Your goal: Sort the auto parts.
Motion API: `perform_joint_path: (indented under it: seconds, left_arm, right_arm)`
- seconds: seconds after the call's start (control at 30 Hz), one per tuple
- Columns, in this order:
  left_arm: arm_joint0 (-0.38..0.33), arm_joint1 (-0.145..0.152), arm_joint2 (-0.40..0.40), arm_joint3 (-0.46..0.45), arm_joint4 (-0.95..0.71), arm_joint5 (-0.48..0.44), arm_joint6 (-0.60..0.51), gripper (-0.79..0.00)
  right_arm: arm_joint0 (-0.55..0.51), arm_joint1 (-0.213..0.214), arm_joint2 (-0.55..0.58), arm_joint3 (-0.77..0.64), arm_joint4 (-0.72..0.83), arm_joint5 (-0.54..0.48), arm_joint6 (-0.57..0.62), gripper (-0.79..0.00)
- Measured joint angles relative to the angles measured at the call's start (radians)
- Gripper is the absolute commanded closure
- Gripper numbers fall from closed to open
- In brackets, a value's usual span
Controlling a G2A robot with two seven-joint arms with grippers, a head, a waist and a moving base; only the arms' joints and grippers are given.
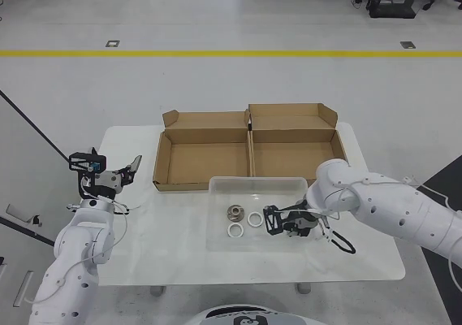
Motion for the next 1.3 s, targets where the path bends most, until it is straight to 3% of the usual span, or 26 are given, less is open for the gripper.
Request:
perform_joint_path:
  seconds: [0.47,0.8,1.07,1.3]
  left_arm:
    - [0.000,0.000,0.000,0.000,0.000,0.000,0.000,-0.785]
    - [0.000,0.000,0.000,0.000,0.000,0.000,0.000,-0.785]
    - [0.000,0.000,0.000,0.000,0.000,0.000,0.000,-0.785]
    - [0.000,0.000,0.000,0.000,0.000,0.000,0.000,-0.785]
  right_arm:
    - [0.024,0.009,0.000,-0.042,0.051,0.060,0.060,0.000]
    - [0.103,0.047,0.000,-0.090,0.118,0.075,0.075,0.000]
    - [0.194,0.102,0.000,-0.110,0.168,0.006,0.005,0.000]
    - [0.256,0.146,0.000,-0.080,0.199,-0.155,-0.156,0.000]
